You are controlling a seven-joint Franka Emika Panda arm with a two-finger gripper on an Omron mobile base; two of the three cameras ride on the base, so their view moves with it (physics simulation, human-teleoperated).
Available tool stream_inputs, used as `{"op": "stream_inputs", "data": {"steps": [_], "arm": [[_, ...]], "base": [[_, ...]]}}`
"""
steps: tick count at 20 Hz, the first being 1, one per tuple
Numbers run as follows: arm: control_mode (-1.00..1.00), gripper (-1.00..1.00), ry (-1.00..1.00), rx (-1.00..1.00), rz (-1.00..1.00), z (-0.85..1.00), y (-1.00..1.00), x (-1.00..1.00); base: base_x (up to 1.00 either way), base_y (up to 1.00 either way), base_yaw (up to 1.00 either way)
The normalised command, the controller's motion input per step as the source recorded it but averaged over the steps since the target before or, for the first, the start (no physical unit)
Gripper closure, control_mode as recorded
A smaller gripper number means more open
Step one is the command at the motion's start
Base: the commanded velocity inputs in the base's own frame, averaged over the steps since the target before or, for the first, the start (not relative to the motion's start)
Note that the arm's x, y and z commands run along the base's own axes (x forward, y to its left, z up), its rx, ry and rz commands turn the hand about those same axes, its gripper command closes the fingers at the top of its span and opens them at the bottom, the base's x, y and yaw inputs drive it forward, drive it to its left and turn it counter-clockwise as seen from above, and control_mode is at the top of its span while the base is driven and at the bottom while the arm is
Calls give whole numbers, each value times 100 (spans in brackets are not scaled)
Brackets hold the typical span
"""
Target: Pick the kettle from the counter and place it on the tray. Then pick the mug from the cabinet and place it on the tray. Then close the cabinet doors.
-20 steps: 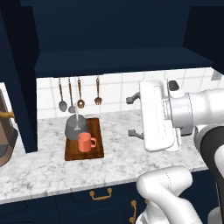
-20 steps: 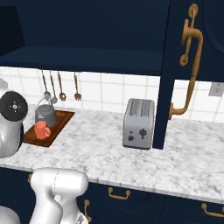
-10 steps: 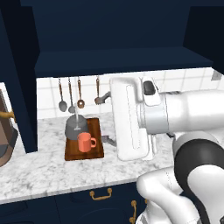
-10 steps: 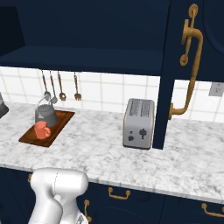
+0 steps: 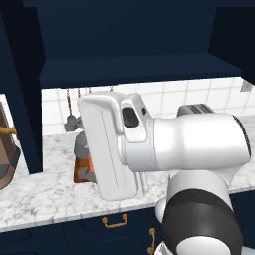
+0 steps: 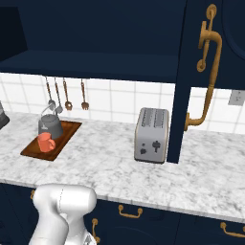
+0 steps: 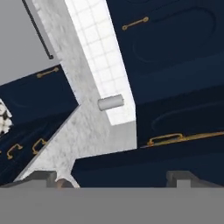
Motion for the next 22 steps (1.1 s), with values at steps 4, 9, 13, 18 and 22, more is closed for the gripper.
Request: {"op": "stream_inputs", "data": {"steps": [4, 9, 13, 18, 22], "arm": [[-100, -100, -21, 0, -1, 0, 58, -46], [-100, -100, -19, 0, -3, 11, 53, -24], [-100, -100, -15, -7, -15, 3, 74, 14], [-100, -100, -8, -4, -13, 0, 72, 27], [-100, -100, 0, -3, -20, 0, 49, 63]], "base": [[0, 0, 0], [0, 0, 0], [0, 0, 0], [0, 0, 0], [0, 0, 0]]}}
